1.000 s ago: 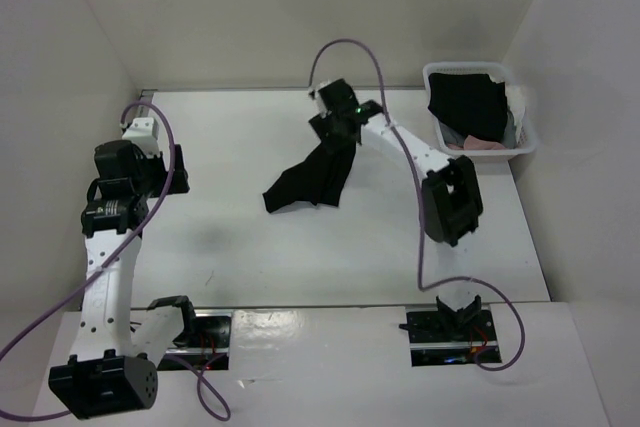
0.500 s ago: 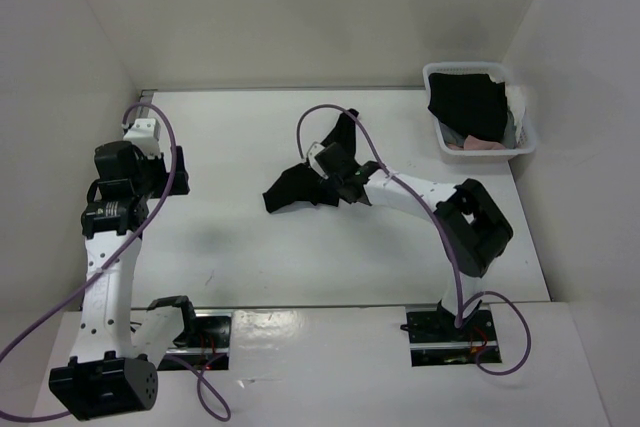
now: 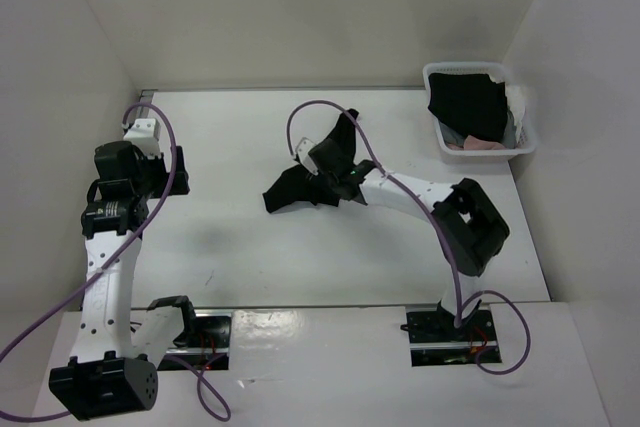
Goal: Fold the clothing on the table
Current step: Flatten the skirt out
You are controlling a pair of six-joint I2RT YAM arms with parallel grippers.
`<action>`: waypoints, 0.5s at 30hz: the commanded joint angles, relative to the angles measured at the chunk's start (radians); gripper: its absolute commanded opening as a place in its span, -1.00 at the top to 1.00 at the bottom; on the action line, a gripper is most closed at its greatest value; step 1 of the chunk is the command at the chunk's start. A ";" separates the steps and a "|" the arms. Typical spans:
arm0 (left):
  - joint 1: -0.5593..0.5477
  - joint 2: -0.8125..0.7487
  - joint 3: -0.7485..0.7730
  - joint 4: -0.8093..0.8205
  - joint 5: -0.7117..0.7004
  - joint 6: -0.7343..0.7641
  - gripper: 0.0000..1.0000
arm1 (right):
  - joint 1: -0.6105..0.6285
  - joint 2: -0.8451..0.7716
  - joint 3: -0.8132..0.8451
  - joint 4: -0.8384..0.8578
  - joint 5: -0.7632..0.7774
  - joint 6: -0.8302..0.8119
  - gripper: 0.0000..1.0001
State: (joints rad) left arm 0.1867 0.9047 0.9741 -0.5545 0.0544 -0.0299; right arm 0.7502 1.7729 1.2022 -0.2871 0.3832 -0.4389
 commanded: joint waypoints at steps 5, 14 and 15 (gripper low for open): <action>0.005 -0.020 -0.009 0.019 0.010 0.008 -1.00 | 0.077 0.111 0.086 0.051 -0.049 0.008 -0.10; 0.005 -0.020 -0.009 0.019 0.010 0.008 -1.00 | 0.097 0.146 0.109 0.051 -0.035 0.008 -0.10; 0.005 -0.020 -0.009 0.019 0.010 0.008 -1.00 | 0.097 0.146 0.097 0.064 -0.021 -0.003 -0.10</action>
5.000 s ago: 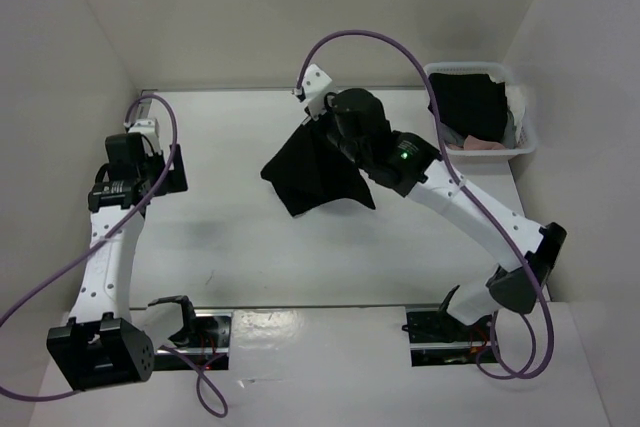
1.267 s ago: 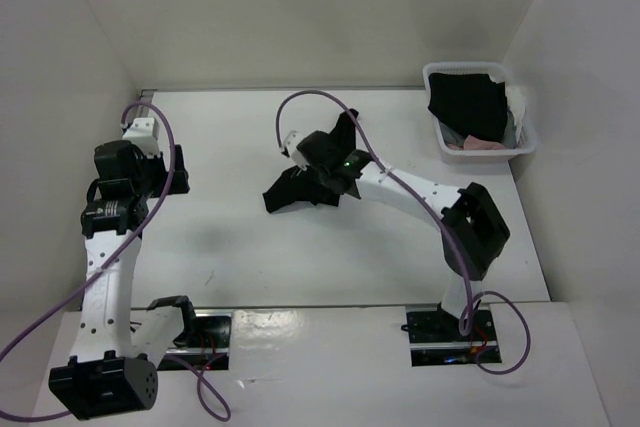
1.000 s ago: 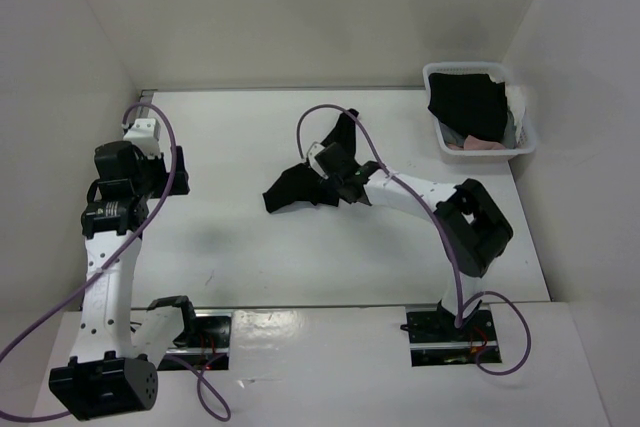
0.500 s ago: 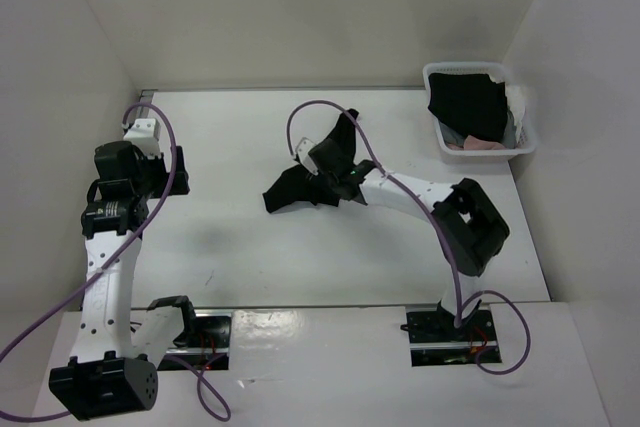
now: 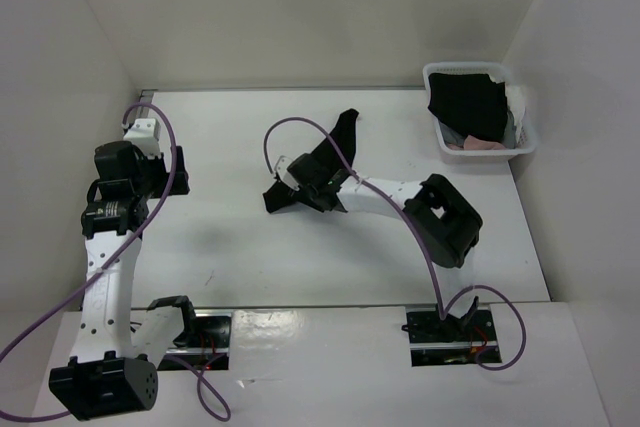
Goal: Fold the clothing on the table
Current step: Flatten the skirt out
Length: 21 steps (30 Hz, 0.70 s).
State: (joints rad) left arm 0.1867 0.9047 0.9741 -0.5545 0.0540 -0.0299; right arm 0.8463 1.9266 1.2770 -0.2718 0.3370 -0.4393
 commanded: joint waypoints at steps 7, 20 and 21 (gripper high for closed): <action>0.005 -0.020 -0.009 0.019 0.010 0.008 -1.00 | -0.019 -0.008 0.013 0.081 0.046 -0.012 -0.10; 0.005 -0.020 -0.009 0.019 0.010 0.008 -1.00 | -0.069 -0.008 -0.007 0.100 0.051 -0.022 -0.08; 0.005 -0.020 -0.009 0.019 0.010 0.008 -1.00 | -0.069 0.001 -0.016 0.100 0.051 -0.022 -0.08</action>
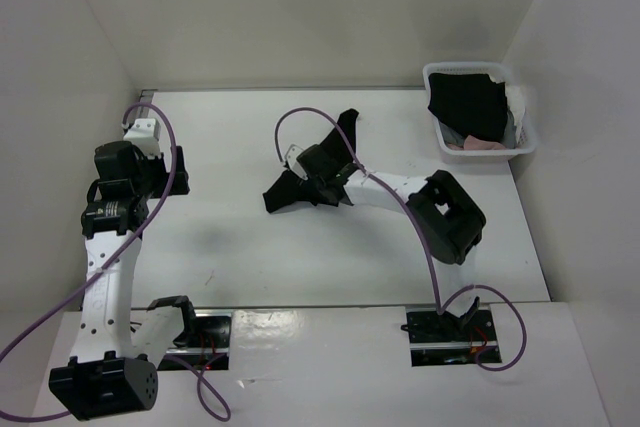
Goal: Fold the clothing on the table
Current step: Flatten the skirt out
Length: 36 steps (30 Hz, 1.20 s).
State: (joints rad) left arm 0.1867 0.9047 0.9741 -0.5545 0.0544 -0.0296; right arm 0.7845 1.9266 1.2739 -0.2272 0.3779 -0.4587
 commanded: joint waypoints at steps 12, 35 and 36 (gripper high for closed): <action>0.005 -0.020 -0.009 0.019 0.010 0.008 -1.00 | -0.016 0.020 -0.004 0.055 -0.040 -0.003 -0.08; 0.005 -0.020 -0.009 0.019 0.001 0.008 -1.00 | -0.016 0.069 0.044 0.037 -0.053 -0.014 0.25; 0.005 -0.020 -0.009 0.019 0.001 0.008 -1.00 | -0.016 0.069 0.054 0.037 -0.053 -0.014 0.27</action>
State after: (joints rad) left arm 0.1867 0.9047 0.9741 -0.5545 0.0536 -0.0296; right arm 0.7742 1.9903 1.2778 -0.2207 0.3248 -0.4683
